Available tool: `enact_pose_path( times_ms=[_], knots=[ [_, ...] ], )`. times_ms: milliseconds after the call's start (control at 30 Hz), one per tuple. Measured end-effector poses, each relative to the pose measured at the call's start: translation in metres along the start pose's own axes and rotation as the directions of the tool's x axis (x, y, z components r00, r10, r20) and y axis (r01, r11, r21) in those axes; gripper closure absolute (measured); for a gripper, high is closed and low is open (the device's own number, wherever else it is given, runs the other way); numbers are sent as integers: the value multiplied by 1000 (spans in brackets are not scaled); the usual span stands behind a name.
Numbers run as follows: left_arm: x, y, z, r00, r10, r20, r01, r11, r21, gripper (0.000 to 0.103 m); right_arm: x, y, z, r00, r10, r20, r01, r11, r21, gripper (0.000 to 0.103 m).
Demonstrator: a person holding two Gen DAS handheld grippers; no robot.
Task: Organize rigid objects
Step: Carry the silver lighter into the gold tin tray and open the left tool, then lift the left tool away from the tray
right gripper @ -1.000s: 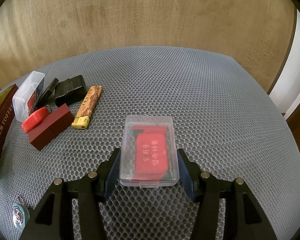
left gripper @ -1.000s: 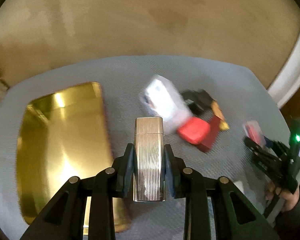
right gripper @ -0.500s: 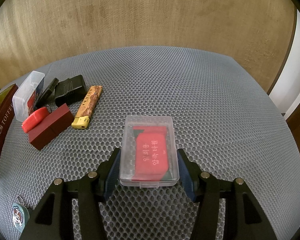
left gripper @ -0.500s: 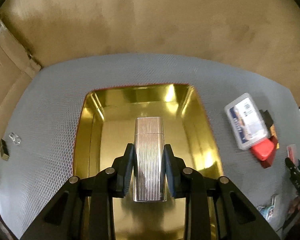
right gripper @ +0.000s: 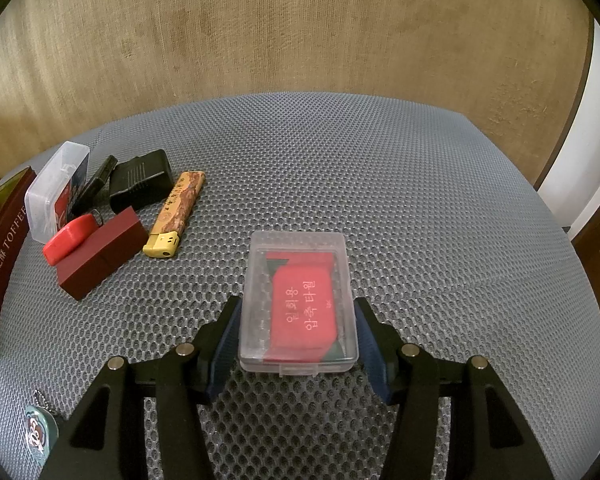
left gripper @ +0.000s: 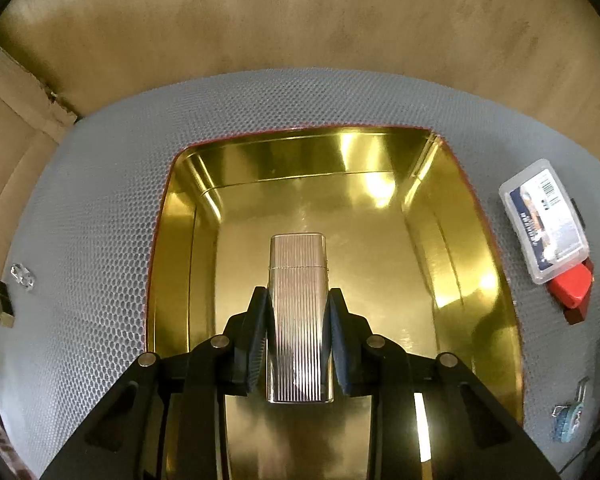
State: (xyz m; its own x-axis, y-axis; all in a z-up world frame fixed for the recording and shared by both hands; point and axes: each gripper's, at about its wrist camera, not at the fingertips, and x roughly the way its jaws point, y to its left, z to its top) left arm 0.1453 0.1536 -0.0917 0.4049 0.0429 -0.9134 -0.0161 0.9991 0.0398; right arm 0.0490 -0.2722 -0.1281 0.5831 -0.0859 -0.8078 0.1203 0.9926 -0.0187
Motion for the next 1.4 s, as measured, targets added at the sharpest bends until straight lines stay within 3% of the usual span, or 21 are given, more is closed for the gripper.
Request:
enact_pose_path(
  times_ms=[467,833,1000,1200,1400],
  knots=[
    [5,-1,-3,1000,23,-10,-23,1000,-5,74,0,0,0,1000,0,0,0,1000,0,46],
    [-19,-13,-12,999,22,49,-25,998,51,45,0,0,0,1000,-1,0,1,1000,0,46],
    [-44,-21,-24,995,20,102,-28,996,80,42,-1,-2,0,1000,-1,0,1,1000,-1,46],
    [-71,-2,-42,988,-8,152,3,1000,29,35,-1,-2,1,1000,-1,0,1,1000,-1,46],
    [-84,24,-55,978,35,204,-33,999,-13,32,-1,-3,1,1000,-2,0,2,1000,-1,46]
  ],
)
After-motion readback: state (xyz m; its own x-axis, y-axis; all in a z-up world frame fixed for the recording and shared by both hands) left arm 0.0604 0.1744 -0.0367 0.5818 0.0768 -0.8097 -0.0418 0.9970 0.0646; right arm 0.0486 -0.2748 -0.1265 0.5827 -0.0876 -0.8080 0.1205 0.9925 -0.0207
